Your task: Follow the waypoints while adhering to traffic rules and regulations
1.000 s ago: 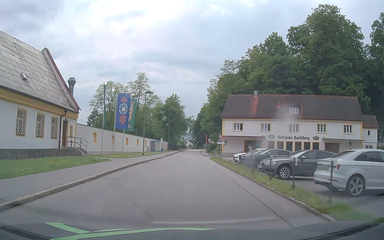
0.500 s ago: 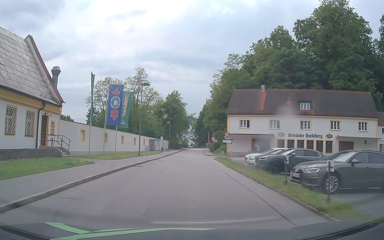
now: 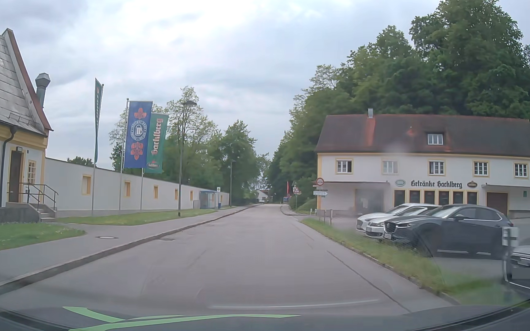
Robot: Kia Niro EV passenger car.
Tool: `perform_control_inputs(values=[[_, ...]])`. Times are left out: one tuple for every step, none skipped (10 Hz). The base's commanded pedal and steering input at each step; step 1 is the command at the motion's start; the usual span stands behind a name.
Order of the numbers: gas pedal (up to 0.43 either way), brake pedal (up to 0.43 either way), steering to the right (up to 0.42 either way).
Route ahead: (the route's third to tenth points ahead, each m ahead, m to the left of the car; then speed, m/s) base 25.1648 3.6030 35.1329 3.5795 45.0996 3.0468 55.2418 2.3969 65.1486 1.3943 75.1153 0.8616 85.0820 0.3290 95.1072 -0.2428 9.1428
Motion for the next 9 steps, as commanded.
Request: perform_control_inputs(values=[[0.157,0.000,0.003],[0.157,0.000,0.003],[0.150,0.000,0.003],[0.150,0.000,0.003],[0.138,0.000,0.003],[0.138,0.000,0.003],[0.138,0.000,0.003],[0.138,0.000,0.004],[0.130,0.000,0.003]])
